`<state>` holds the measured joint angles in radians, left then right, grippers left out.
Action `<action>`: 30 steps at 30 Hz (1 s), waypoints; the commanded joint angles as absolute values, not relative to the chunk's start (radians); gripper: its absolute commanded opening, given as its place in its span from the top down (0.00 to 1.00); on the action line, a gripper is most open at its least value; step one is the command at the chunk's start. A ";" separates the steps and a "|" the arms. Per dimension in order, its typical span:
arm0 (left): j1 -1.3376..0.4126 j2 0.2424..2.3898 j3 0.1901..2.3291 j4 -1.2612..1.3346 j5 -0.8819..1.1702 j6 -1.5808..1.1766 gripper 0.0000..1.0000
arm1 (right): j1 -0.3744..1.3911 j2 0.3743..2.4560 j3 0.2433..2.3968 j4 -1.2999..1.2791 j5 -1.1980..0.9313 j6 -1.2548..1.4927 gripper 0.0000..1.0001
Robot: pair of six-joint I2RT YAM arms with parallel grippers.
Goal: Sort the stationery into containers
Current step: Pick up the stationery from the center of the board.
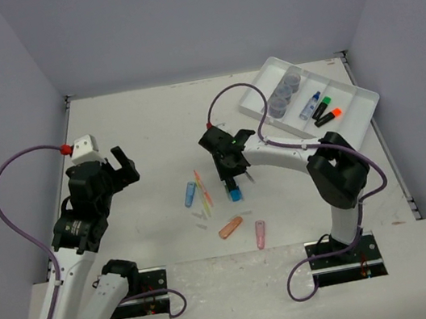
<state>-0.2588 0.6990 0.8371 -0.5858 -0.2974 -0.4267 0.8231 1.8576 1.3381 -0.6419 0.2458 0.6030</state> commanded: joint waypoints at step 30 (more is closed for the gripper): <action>-0.266 0.682 0.838 -0.559 -0.305 -0.423 0.00 | 0.854 1.958 1.337 -0.643 0.236 0.658 0.66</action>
